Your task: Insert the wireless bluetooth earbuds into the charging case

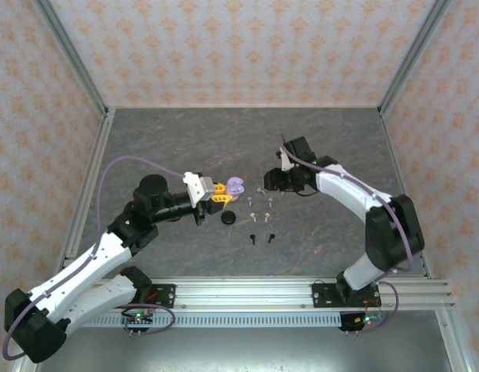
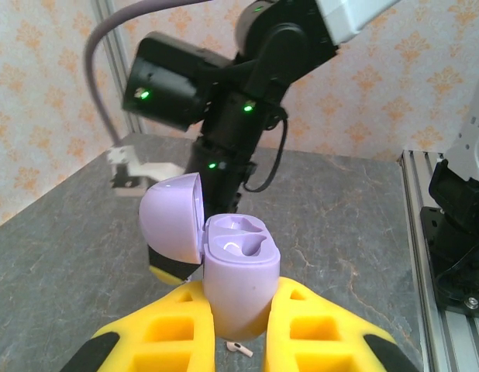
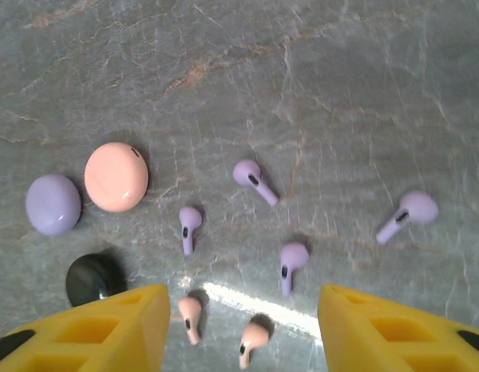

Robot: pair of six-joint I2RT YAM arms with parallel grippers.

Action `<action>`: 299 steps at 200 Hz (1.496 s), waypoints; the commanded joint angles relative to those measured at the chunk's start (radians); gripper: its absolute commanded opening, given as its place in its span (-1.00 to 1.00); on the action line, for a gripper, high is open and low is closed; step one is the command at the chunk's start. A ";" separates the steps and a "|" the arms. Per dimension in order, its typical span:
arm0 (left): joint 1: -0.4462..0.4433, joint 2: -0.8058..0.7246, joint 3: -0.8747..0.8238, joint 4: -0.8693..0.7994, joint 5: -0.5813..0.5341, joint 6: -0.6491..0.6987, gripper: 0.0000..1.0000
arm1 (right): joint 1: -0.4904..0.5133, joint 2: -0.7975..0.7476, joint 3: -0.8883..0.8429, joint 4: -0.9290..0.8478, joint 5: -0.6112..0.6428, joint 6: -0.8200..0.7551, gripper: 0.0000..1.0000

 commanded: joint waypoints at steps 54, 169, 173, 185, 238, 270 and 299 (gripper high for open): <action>-0.021 -0.009 0.004 0.054 0.026 -0.017 -1.00 | 0.078 0.304 0.313 -0.239 0.134 -0.186 -0.02; -0.023 -0.008 0.002 0.059 0.013 -0.028 -1.00 | 0.104 0.491 0.483 -0.332 0.164 -0.243 -0.16; -0.023 -0.008 0.003 0.058 0.011 -0.028 -1.00 | 0.103 0.495 0.487 -0.333 0.163 -0.245 -0.16; -0.025 -0.008 0.004 0.055 0.008 -0.026 -1.00 | 0.105 0.504 0.495 -0.338 0.163 -0.248 -0.17; -0.025 -0.009 0.008 0.046 0.005 -0.026 -1.00 | 0.111 0.534 0.509 -0.345 0.154 -0.250 -0.21; -0.025 -0.009 0.011 0.044 0.004 -0.026 -1.00 | 0.111 0.547 0.512 -0.347 0.161 -0.249 -0.25; -0.025 -0.008 0.014 0.040 0.002 -0.026 -1.00 | 0.114 0.557 0.513 -0.347 0.169 -0.252 -0.32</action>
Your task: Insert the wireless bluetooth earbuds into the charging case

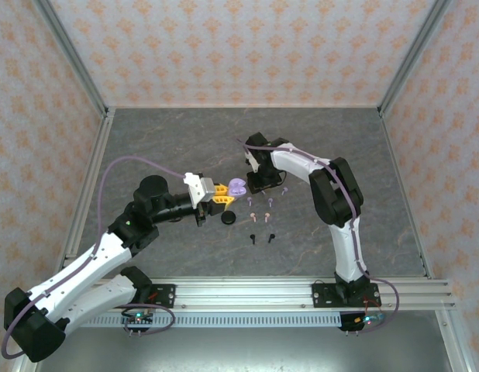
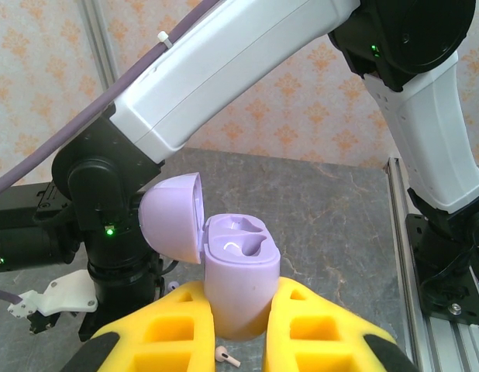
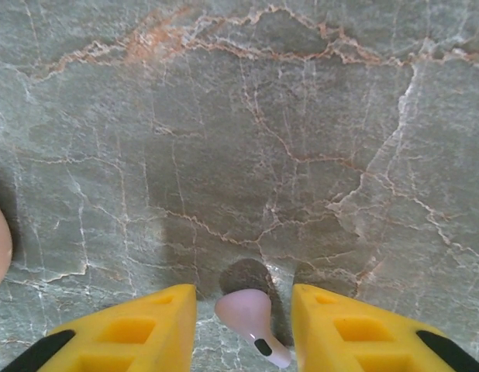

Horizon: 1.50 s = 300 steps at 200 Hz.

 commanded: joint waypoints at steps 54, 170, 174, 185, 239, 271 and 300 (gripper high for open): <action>-0.007 -0.007 0.016 0.012 -0.014 -0.001 -1.00 | 0.007 0.018 0.029 -0.037 0.042 -0.017 -0.57; -0.010 0.014 -0.052 0.186 -0.040 -0.096 -1.00 | 0.005 -0.639 -0.383 0.372 -0.081 0.210 -0.62; -0.011 0.015 -0.056 0.197 -0.045 -0.102 -1.00 | 0.004 -0.674 -0.405 0.391 -0.086 0.224 -0.62; -0.012 0.023 -0.065 0.227 -0.055 -0.111 -1.00 | 0.005 -0.764 -0.458 0.447 -0.100 0.260 -0.62; -0.015 0.076 -0.073 0.309 -0.068 -0.142 -1.00 | 0.008 -1.089 -0.610 0.649 -0.231 0.396 -0.63; -0.015 0.109 -0.064 0.338 -0.076 -0.156 -1.00 | 0.037 -1.194 -0.655 0.746 -0.266 0.444 -0.64; -0.016 0.133 -0.058 0.363 -0.089 -0.171 -1.00 | 0.101 -1.227 -0.677 0.818 -0.236 0.448 -0.64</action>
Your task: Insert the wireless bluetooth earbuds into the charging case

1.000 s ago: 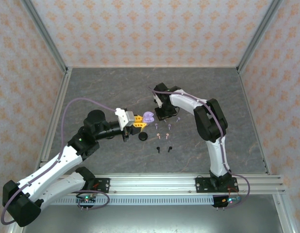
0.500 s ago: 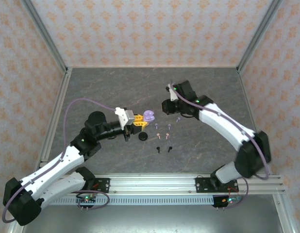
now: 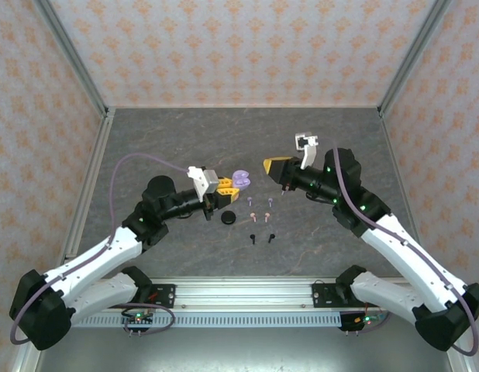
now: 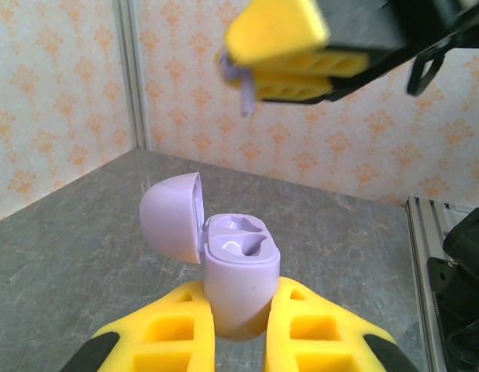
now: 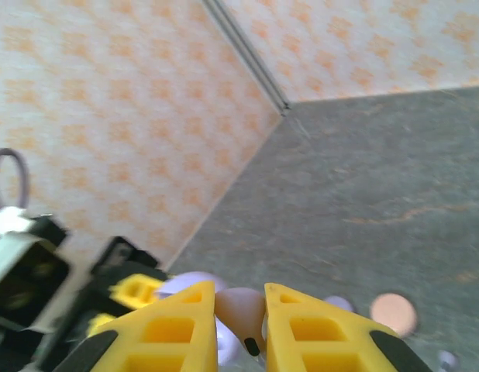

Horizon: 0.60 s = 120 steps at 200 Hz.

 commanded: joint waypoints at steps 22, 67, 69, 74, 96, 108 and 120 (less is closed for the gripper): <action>-0.014 0.025 0.019 0.086 -0.030 -0.032 -1.00 | 0.111 -0.004 -0.022 0.159 0.027 0.007 -0.64; -0.019 0.022 0.023 0.078 -0.037 -0.036 -1.00 | 0.184 0.053 -0.018 0.177 0.084 -0.036 -0.65; -0.019 0.022 0.023 0.076 -0.038 -0.035 -1.00 | 0.185 0.057 -0.017 0.178 0.086 -0.037 -0.65; -0.019 0.020 0.023 0.074 -0.039 -0.035 -1.00 | 0.188 0.062 -0.016 0.177 0.089 -0.039 -0.65; -0.020 0.016 0.023 0.071 -0.043 -0.037 -1.00 | 0.192 0.079 -0.018 0.172 0.088 -0.038 -0.65; -0.020 0.016 0.023 0.071 -0.043 -0.038 -1.00 | 0.192 0.086 -0.021 0.173 0.085 -0.036 -0.65; -0.021 0.016 0.025 0.070 -0.043 -0.039 -1.00 | 0.193 0.092 -0.025 0.172 0.082 -0.032 -0.65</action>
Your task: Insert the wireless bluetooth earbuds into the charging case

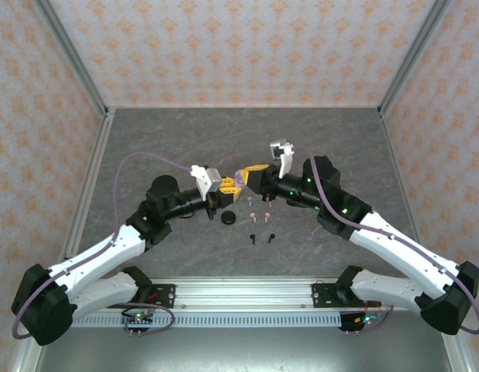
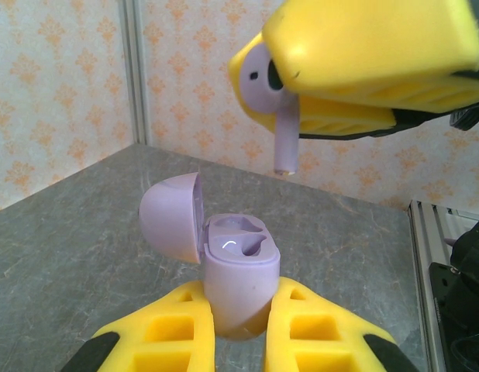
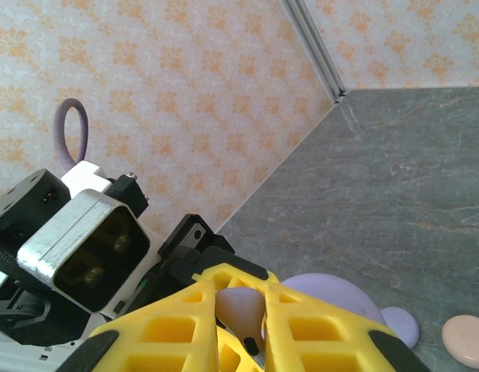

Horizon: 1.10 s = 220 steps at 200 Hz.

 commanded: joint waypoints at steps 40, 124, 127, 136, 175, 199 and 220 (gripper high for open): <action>-0.008 -0.015 0.030 0.041 -0.021 -0.014 -1.00 | 0.013 0.011 -0.037 0.061 0.016 -0.001 -0.66; -0.007 -0.022 0.035 0.026 -0.012 -0.007 -1.00 | 0.014 0.025 -0.042 0.072 0.032 -0.009 -0.66; -0.006 -0.022 0.035 0.026 -0.012 -0.007 -1.00 | 0.014 0.025 -0.042 0.072 0.031 -0.009 -0.66; -0.008 -0.022 0.037 0.029 -0.012 -0.010 -1.00 | 0.014 0.026 -0.041 0.069 0.034 -0.013 -0.66; -0.008 -0.020 0.042 0.028 -0.015 -0.010 -1.00 | 0.013 0.037 -0.039 0.035 0.025 -0.021 -0.66; -0.009 -0.020 0.043 0.029 -0.015 -0.014 -1.00 | 0.013 0.040 -0.045 0.027 0.024 -0.024 -0.65; -0.008 -0.019 0.042 0.027 -0.015 -0.014 -1.00 | 0.014 0.045 -0.042 0.020 0.019 -0.021 -0.60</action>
